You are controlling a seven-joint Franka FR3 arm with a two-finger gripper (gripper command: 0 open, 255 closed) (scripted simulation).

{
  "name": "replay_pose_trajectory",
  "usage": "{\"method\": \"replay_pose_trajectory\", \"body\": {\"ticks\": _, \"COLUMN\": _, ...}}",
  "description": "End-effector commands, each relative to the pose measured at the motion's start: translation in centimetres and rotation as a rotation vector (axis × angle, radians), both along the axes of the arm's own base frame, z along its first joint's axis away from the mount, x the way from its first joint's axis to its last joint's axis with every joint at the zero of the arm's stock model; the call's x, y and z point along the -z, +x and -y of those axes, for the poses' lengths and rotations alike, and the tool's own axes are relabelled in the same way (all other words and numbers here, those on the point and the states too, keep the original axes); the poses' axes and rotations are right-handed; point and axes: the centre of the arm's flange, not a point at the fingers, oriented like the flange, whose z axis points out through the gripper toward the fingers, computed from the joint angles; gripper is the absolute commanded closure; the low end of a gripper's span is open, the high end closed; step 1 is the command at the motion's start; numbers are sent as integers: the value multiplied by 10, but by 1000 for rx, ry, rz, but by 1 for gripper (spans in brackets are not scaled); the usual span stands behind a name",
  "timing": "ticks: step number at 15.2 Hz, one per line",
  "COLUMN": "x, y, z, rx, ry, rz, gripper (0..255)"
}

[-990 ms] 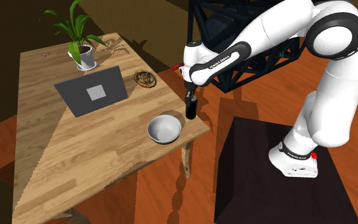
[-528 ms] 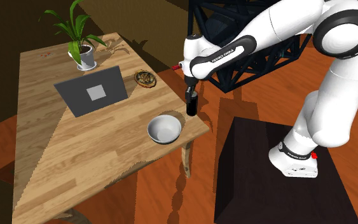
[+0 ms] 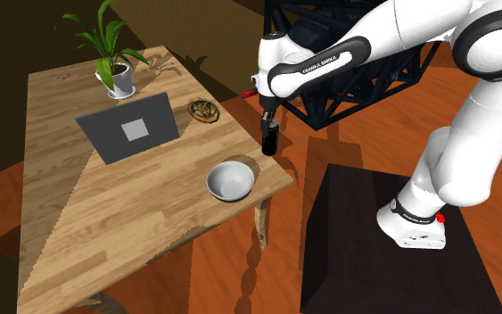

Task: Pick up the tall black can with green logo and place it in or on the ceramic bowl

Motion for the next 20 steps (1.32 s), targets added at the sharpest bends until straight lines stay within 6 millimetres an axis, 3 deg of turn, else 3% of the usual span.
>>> {"method": "replay_pose_trajectory", "body": {"ticks": 1, "x": -10, "y": 1, "z": 0, "rx": 0, "ry": 0, "rz": 0, "gripper": 255}}
{"method": "replay_pose_trajectory", "body": {"ticks": 14, "x": -78, "y": 1, "z": 0, "rx": 0, "ry": 0, "rz": 0, "gripper": 255}}
{"method": "replay_pose_trajectory", "body": {"ticks": 20, "x": -97, "y": 42, "z": -65, "rx": 0, "ry": 0, "rz": 0, "gripper": 255}}
